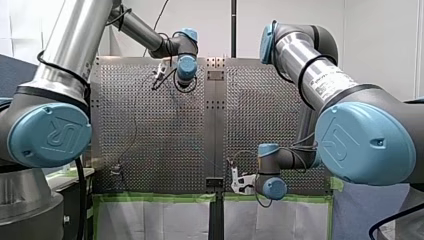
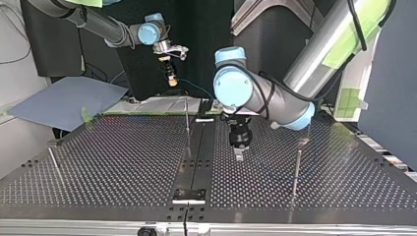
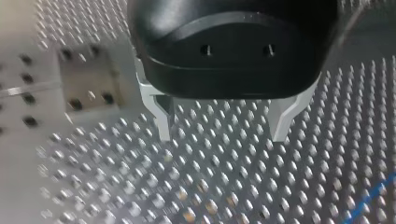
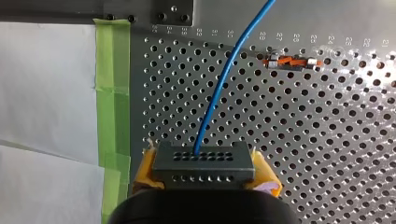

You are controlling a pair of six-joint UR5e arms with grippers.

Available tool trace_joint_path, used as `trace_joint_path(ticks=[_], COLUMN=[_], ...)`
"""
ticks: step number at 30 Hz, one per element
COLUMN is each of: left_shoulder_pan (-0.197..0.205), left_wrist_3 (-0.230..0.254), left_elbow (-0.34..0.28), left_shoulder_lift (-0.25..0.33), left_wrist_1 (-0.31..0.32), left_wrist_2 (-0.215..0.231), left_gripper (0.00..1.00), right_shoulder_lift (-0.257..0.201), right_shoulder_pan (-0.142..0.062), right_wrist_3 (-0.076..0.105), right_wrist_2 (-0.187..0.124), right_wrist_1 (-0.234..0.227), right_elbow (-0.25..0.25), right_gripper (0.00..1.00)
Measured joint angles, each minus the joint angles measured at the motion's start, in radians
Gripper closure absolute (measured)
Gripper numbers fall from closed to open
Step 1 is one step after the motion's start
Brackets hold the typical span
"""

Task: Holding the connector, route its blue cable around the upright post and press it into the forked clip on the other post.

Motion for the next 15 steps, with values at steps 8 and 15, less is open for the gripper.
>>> trace_joint_path(ticks=[8,15], left_shoulder_pan=[0.044,0.061], left_wrist_3=[0.079,0.128], left_elbow=[0.019,0.019], left_shoulder_lift=[-0.079,-0.111], left_wrist_1=[0.073,0.090], left_wrist_2=[-0.079,-0.135], left_gripper=[0.00,0.00], right_shoulder_lift=[0.000,0.000], right_shoulder_pan=[0.002,0.003], right_wrist_3=[0.000,-0.001], right_wrist_2=[0.000,0.000], right_wrist_1=[0.000,0.000], right_elbow=[0.000,0.000], right_gripper=[0.98,0.98])
